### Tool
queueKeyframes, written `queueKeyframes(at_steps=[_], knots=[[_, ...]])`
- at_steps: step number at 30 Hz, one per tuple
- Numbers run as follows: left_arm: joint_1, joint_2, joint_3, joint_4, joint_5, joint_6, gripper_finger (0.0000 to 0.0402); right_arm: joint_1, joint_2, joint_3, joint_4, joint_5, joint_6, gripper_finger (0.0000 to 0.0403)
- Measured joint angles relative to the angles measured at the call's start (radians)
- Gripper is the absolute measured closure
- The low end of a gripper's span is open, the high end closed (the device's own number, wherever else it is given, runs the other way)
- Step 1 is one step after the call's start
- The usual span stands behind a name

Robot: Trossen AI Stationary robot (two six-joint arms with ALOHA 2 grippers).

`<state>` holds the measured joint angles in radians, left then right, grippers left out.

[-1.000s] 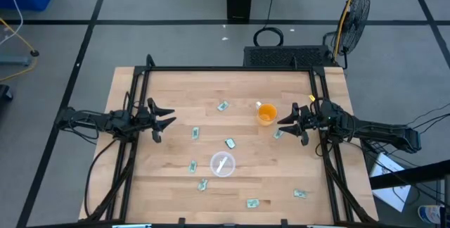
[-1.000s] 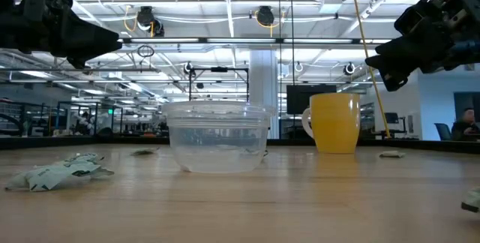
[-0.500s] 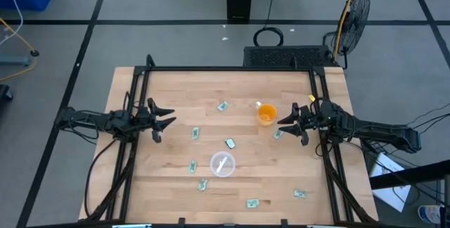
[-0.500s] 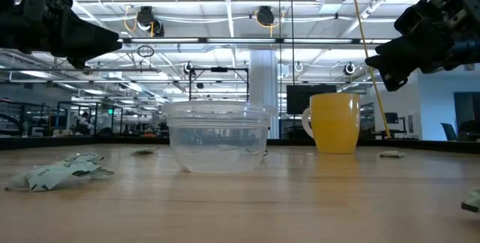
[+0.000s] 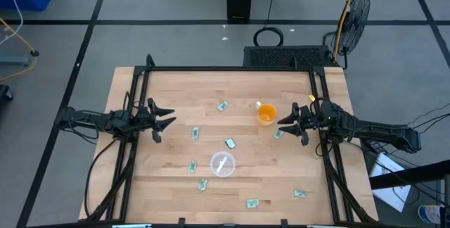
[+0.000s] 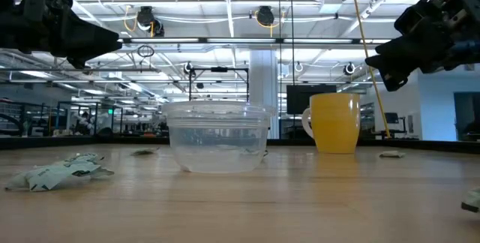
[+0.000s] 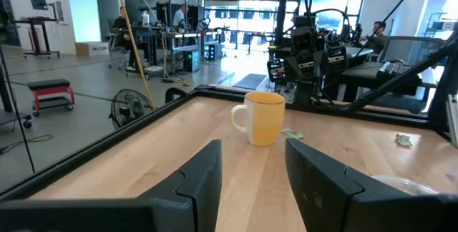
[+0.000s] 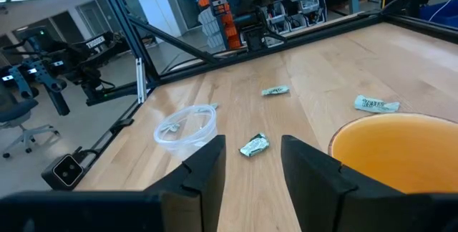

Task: Pick and place items into bin
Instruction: Put the white stevia packet into the transparent bin

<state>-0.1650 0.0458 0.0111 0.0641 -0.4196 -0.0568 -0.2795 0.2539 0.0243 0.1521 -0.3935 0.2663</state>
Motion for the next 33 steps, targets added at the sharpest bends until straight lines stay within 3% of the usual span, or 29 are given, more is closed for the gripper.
queueKeyframes(at_steps=[6,25,33], knots=[[0.0,0.0,0.0,0.0,0.0,0.0,0.0243,0.0,0.0,0.0,0.032,0.001,-0.095,0.0273],[0.0,0.0,0.0,0.0,0.0,0.0,0.0243,0.0,0.0,0.0,0.036,0.004,-0.137,0.0273],[0.0,0.0,0.0,0.0,0.0,0.0,0.0243,0.0,0.0,0.0,0.23,0.004,-0.275,0.0273]])
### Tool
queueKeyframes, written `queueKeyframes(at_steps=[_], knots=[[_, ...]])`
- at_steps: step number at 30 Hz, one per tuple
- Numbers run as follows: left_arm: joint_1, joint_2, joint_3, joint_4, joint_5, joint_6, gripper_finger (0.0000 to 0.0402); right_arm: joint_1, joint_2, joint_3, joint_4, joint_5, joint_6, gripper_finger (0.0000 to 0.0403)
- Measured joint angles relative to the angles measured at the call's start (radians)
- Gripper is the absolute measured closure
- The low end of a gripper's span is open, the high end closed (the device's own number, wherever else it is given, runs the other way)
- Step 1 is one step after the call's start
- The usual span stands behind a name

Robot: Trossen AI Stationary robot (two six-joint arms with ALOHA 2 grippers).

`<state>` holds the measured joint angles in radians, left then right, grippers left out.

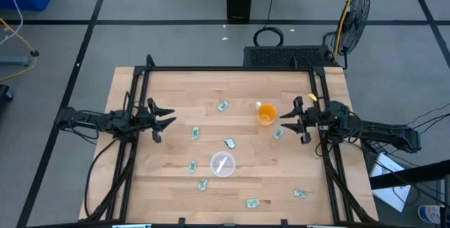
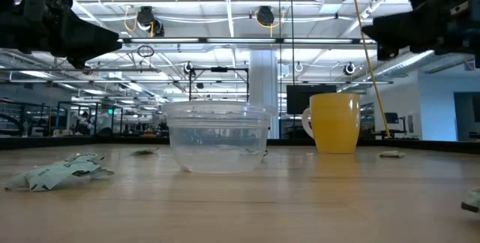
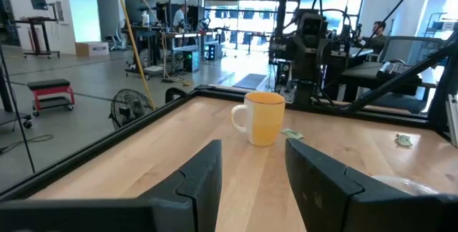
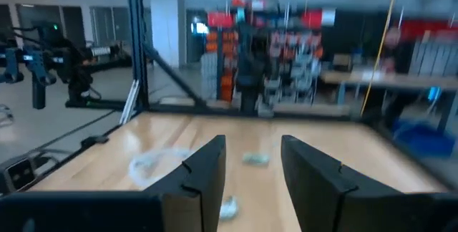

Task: Pick and place items into bin
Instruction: Put the white stevia packet into the transparent bin

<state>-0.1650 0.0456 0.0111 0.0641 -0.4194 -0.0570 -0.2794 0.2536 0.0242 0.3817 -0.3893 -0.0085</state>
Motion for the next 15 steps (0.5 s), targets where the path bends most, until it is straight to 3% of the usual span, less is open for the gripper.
queueKeyframes(at_steps=[5,15], knots=[[0.0,0.0,0.0,0.0,0.0,0.0,0.0243,0.0,0.0,0.0,0.11,0.0,-0.013,0.0273],[0.0,0.0,0.0,0.0,0.0,0.0,0.0243,0.0,0.0,0.0,0.118,0.0,0.074,0.0273]])
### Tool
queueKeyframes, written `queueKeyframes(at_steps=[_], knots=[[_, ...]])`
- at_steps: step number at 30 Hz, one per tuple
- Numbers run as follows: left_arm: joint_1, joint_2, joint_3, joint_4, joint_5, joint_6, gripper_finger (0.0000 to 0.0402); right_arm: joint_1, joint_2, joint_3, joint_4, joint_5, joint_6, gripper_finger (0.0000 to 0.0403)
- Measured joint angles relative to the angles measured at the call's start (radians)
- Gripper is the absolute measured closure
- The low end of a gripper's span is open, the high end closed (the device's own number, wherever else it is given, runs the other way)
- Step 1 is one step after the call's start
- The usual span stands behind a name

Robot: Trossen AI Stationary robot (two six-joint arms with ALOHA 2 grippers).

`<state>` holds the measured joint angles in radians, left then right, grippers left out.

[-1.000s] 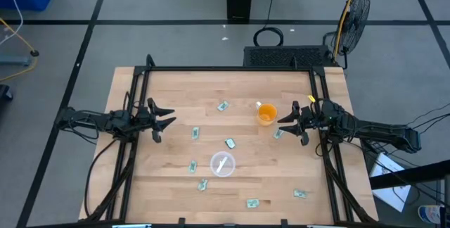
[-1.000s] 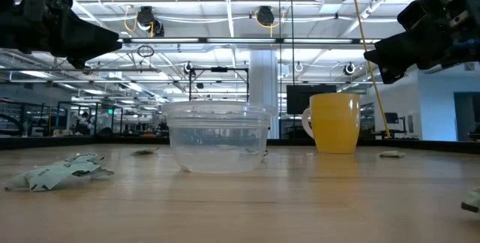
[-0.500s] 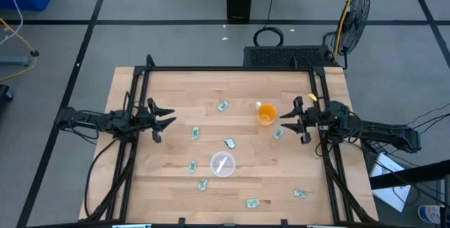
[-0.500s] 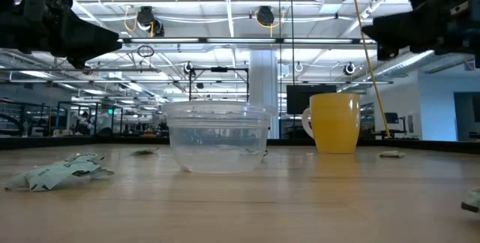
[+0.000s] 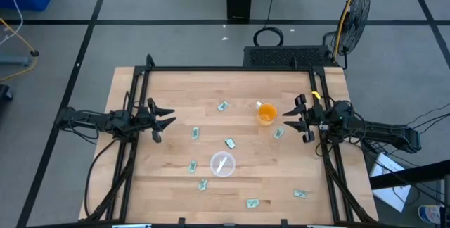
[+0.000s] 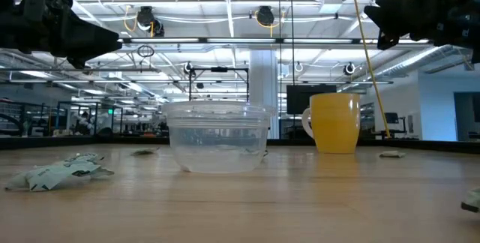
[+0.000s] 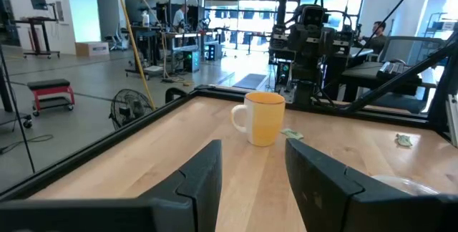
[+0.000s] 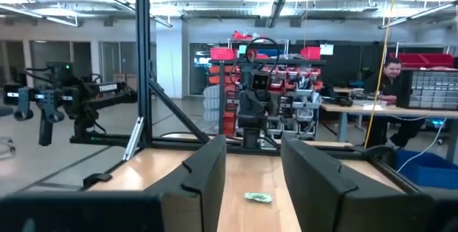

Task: Pick and place items into bin
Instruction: Put the white stevia packet into the transparent bin

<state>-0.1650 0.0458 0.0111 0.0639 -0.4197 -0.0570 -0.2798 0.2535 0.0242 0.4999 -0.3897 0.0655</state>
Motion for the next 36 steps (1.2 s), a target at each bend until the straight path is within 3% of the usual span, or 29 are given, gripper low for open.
queueKeyframes(at_steps=[9,36], knots=[[0.0,0.0,0.0,0.0,0.0,0.0,0.0243,0.0,0.0,0.0,0.005,-0.002,-0.13,0.0273],[0.0,0.0,0.0,0.0,0.0,0.0,0.0243,0.0,0.0,0.0,-0.011,-0.002,-0.104,0.0273]])
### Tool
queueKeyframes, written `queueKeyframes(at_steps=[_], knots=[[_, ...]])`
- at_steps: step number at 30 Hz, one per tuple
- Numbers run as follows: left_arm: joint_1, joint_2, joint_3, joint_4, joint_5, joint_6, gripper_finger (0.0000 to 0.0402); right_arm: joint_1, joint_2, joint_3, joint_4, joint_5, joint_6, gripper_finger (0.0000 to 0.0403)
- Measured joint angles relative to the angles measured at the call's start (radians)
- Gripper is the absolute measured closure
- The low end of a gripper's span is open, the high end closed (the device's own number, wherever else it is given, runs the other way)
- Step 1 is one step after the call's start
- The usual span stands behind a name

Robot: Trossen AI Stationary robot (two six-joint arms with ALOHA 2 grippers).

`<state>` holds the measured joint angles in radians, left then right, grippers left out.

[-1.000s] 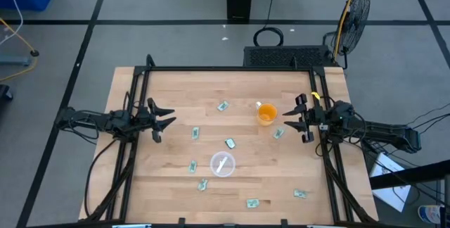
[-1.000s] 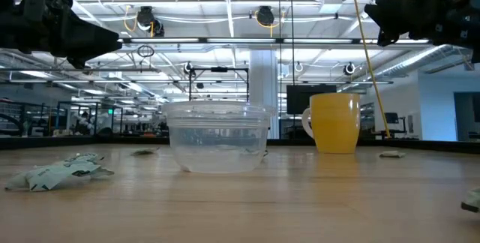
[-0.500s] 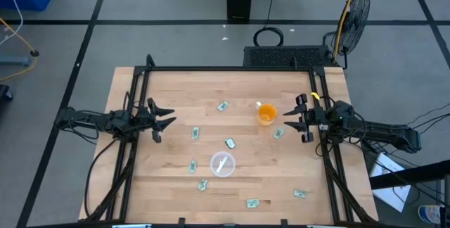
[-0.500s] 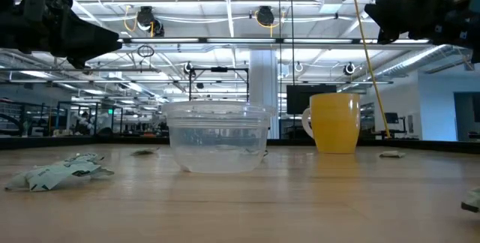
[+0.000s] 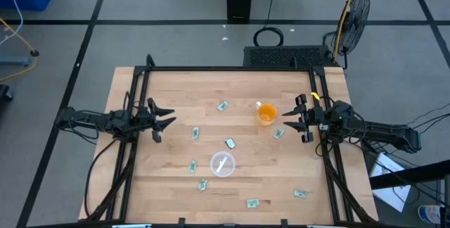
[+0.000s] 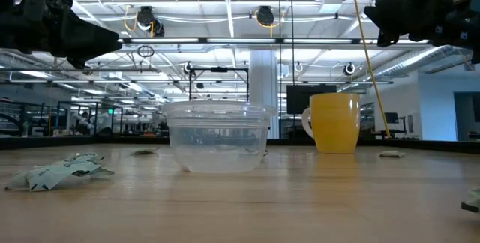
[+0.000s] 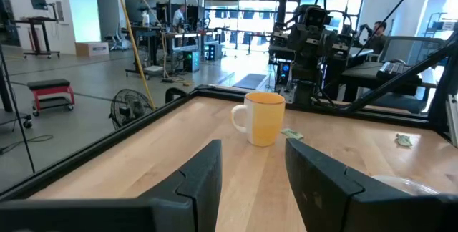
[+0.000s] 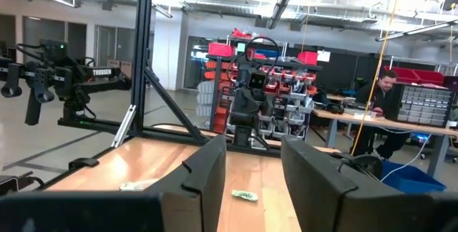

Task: Pick and place items into bin
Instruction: Put the white stevia packet into the transparent bin

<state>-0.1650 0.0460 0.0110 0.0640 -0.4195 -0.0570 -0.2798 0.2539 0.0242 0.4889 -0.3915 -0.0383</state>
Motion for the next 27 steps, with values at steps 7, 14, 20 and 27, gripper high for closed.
queueKeyframes(at_steps=[7,14,20,27], knots=[[0.0,0.0,0.0,0.0,0.0,0.0,0.0243,0.0,0.0,0.0,0.0,0.001,0.0,0.0273],[0.0,0.0,0.0,0.0,0.0,0.0,0.0243,0.0,0.0,0.0,0.0,0.002,0.0,0.0273],[0.0,0.0,0.0,0.0,0.0,0.0,0.0243,0.0,0.001,0.0,-0.018,0.002,0.029,0.0273],[0.0,0.0,0.0,0.0,0.0,0.0,0.0243,0.0,0.043,0.0,-0.079,0.109,0.043,0.0273]])
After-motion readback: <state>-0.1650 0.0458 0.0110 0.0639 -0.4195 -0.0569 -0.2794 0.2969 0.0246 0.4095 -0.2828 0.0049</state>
